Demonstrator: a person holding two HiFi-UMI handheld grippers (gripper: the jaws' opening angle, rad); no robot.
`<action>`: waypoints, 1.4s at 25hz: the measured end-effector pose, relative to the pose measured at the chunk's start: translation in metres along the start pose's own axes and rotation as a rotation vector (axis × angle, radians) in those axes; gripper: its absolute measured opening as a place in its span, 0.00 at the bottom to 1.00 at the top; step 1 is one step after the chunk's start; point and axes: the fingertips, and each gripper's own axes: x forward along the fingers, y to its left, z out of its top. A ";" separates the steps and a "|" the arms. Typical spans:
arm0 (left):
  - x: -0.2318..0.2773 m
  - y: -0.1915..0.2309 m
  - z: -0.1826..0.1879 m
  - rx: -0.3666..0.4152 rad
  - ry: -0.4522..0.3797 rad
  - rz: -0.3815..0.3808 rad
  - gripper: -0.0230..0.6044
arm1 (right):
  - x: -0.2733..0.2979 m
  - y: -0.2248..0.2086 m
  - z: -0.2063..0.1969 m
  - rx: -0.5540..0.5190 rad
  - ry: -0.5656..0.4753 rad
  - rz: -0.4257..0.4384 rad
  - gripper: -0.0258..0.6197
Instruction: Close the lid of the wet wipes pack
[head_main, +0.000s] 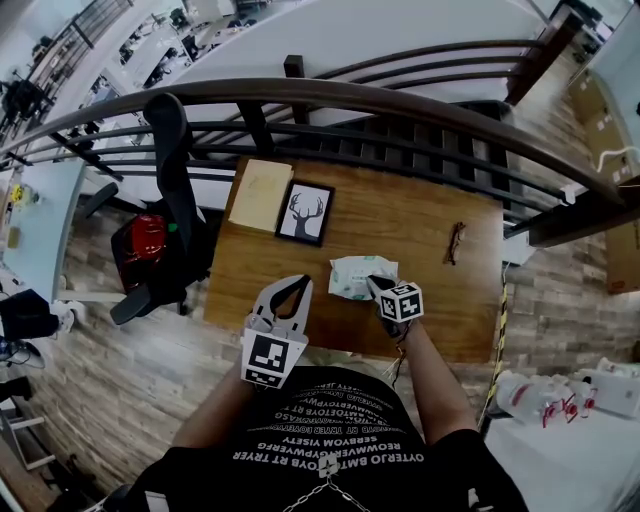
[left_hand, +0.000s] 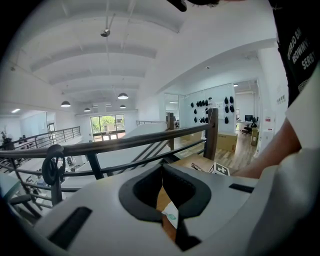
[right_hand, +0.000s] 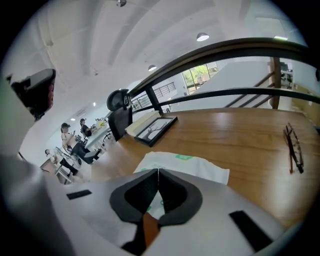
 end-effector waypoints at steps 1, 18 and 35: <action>0.000 0.000 0.000 -0.001 0.000 -0.001 0.08 | 0.002 0.001 -0.002 -0.008 0.010 -0.011 0.07; -0.003 0.002 -0.011 -0.009 0.012 0.002 0.08 | 0.023 -0.001 -0.026 -0.085 0.091 -0.153 0.06; 0.002 0.010 0.035 0.000 -0.098 0.042 0.08 | -0.129 0.006 0.070 -0.119 -0.290 -0.288 0.06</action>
